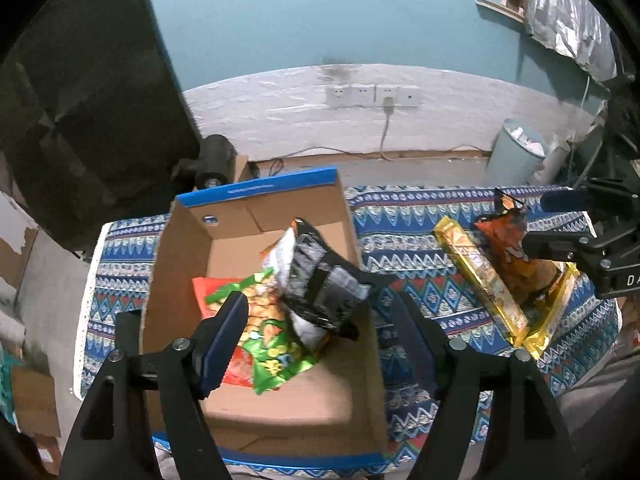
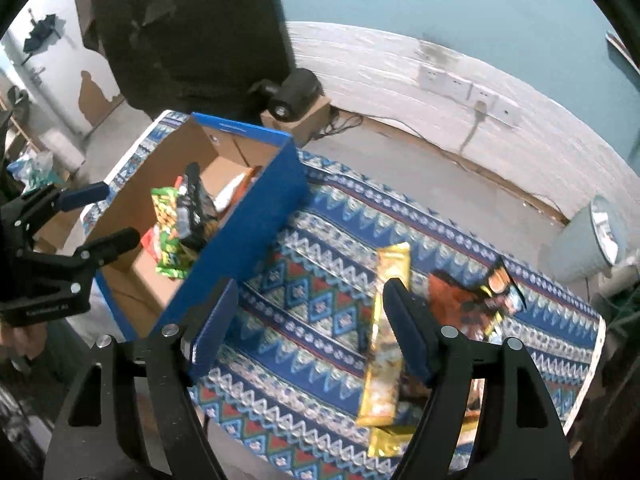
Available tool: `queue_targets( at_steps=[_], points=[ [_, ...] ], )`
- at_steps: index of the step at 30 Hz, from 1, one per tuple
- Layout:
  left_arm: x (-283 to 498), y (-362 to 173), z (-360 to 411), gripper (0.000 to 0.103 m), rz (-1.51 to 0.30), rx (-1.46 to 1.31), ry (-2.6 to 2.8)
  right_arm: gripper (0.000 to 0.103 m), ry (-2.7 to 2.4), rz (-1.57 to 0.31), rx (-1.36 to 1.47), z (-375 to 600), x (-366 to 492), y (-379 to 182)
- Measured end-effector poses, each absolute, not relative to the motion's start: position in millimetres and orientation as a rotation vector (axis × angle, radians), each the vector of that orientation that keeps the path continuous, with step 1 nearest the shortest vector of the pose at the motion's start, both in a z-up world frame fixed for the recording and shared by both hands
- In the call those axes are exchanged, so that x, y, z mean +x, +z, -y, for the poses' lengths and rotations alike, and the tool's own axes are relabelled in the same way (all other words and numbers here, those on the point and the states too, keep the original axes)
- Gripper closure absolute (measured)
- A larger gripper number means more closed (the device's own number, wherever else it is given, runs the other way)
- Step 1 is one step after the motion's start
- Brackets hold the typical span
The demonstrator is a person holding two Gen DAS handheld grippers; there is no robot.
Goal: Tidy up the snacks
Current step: 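Withdraw both tools from the box back toward the remaining snacks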
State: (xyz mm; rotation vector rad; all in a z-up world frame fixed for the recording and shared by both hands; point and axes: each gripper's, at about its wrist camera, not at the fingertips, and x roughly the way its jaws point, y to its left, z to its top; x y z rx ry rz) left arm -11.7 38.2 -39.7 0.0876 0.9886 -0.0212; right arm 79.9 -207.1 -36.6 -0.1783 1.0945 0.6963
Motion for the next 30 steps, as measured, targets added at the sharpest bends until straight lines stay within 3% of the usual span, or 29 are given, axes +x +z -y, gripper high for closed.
queue_targets(
  at_steps=[18,30],
  points=[
    [-3,-80,56,0.027,-1.093,0.229,-0.142,0.028,0.45,-1.205,-0.116,313,79,-85],
    [3,-116,92,0.027,-1.186,0.24,-0.176,0.028,0.295,-1.368,-0.232,343,62,-168]
  ],
)
